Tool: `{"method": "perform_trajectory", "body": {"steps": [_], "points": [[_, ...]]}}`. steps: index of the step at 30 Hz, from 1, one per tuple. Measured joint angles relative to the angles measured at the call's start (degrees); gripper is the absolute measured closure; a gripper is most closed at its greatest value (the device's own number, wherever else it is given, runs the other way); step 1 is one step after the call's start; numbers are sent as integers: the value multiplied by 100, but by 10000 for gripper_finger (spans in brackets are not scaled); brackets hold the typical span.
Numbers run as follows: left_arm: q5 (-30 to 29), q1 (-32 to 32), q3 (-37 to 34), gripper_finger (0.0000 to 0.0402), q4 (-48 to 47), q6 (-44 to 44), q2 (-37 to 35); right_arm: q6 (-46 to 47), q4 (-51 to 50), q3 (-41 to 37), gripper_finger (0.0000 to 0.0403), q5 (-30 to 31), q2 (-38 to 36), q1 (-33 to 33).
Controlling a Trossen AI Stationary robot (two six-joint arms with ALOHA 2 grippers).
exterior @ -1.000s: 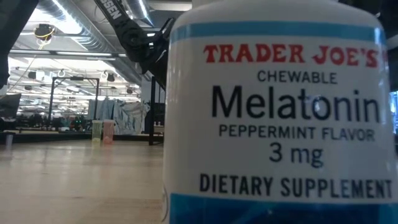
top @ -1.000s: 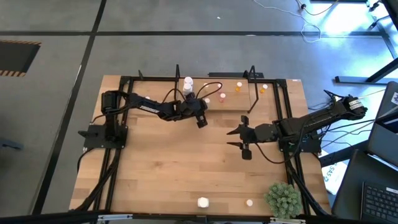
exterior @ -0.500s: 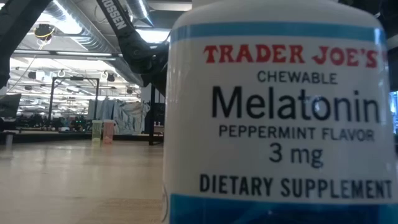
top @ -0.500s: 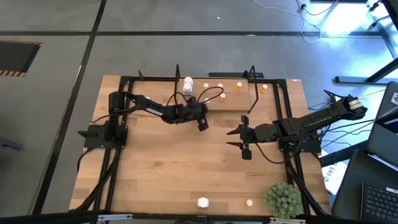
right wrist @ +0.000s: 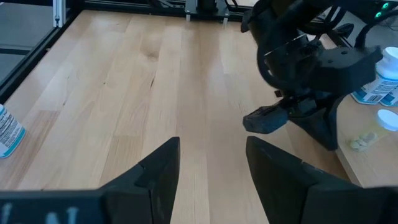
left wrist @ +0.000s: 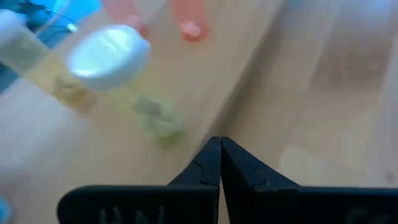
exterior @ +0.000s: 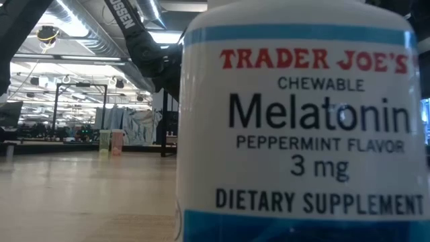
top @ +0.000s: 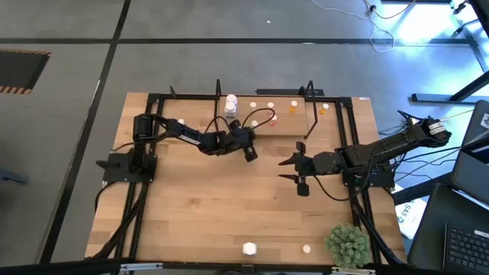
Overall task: Pick and place medicine bottles onto shelf by color
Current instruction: Put the bottom yellow pill bottle on the shelf aligned with the other yellow pill bottle
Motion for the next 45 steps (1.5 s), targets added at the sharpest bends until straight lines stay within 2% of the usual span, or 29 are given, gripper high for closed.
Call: {"method": "perform_trajectory", "body": {"steps": [11, 45], "points": [[-320, -64, 0, 402, 80, 131, -9, -5, -33, 0, 215, 0, 0, 0], [-355, 202, 7, 402, 50, 308, -13, 4, -37, 0, 215, 1, 0, 0]]}}
